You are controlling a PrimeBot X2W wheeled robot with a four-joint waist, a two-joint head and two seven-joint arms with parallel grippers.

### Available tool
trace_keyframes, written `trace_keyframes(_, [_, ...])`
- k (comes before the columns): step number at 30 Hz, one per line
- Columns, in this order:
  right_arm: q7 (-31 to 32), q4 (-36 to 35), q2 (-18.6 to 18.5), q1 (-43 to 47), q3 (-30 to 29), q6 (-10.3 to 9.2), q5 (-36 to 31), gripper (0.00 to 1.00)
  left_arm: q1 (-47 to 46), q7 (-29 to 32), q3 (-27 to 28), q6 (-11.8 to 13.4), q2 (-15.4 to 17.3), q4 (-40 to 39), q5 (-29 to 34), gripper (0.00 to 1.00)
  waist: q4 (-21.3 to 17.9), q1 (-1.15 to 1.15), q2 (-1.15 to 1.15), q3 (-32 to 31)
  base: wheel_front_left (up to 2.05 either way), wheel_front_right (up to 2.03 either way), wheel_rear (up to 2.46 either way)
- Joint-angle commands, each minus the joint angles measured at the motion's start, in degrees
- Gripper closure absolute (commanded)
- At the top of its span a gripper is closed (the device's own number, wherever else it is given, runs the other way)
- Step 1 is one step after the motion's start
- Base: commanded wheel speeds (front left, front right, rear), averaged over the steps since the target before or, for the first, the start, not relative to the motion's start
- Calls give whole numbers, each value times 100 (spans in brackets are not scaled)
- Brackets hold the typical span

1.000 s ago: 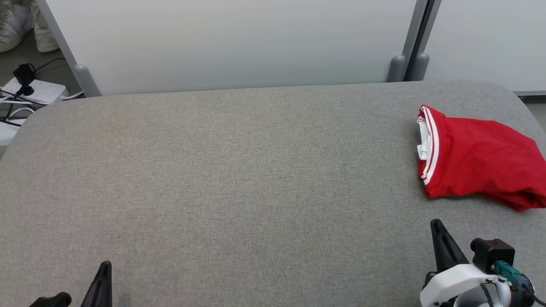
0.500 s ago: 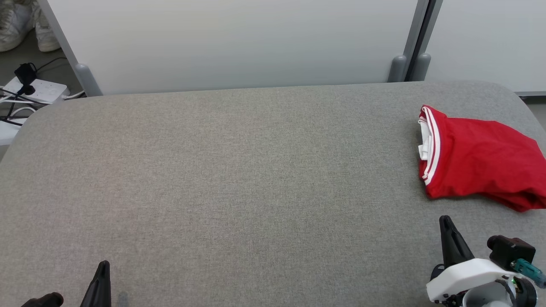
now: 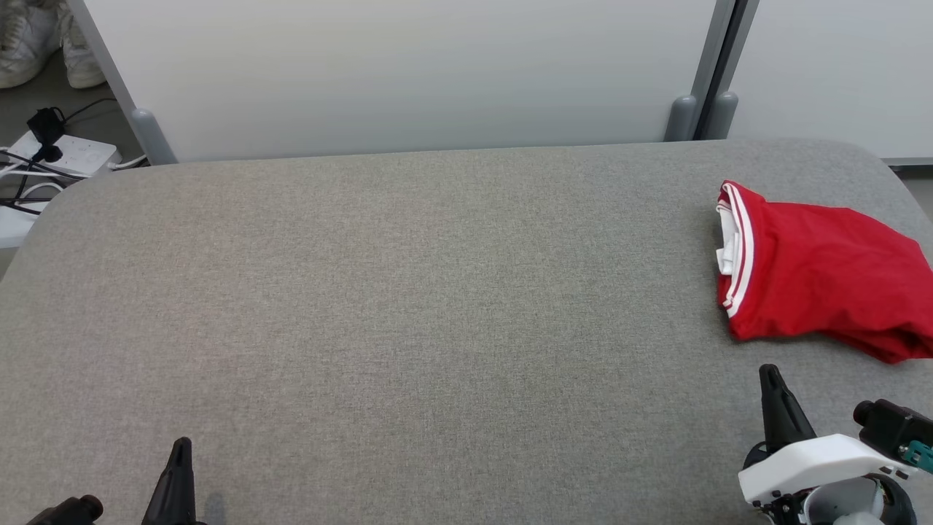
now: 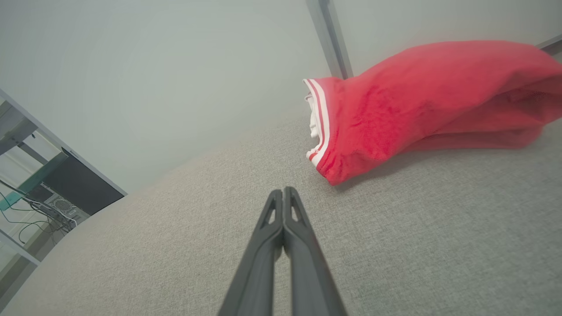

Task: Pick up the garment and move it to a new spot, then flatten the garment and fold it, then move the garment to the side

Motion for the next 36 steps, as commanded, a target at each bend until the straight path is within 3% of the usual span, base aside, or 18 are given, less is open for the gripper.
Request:
trace_keyframes(1, [46, -180, -71, -99, -12, 0, 189, 100, -315, 11, 65, 0, 97, -165, -163, 100, 2, -1, 0, 0, 0, 0, 0])
trace_keyframes(36, [606, -529, -101, -8, -198, -1, 2524, 100, -591, 585, 92, 0, -95, -301, -2201, 100, 41, -1, 0, -13, 0, 0, 0])
